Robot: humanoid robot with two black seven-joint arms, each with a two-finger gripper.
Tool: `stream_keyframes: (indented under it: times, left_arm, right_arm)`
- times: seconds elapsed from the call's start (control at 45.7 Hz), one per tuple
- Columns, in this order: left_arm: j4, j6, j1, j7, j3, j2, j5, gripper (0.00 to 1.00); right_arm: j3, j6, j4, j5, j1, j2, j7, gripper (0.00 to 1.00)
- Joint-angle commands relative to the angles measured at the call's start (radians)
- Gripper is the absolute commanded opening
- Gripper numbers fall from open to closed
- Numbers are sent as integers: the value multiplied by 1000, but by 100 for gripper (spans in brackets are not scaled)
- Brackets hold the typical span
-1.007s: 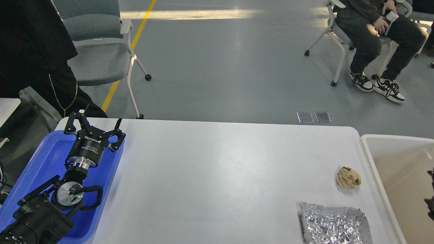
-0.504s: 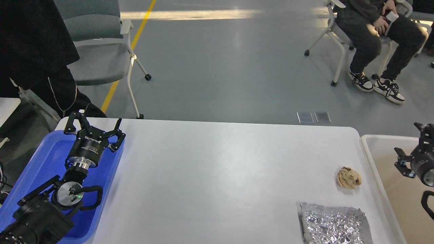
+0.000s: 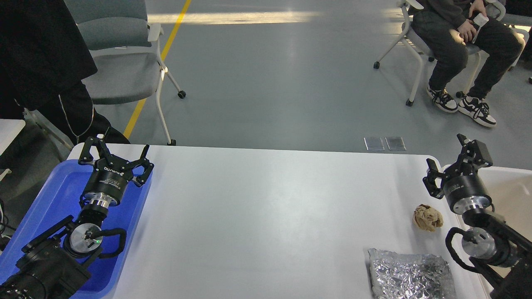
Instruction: Tidy desktop
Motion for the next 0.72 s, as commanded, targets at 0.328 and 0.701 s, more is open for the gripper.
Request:
stream_keyframes:
  times: [0.328, 0.701]
  left_arm:
    - [0, 0, 0, 1, 0, -1, 0, 100]
    - [0, 0, 0, -1, 0, 1, 0, 100]
  right_arm:
    - [-8, -29, -23, -39, 61, 116, 36, 100]
    - [8, -30, -22, -38, 34, 138, 72, 100]
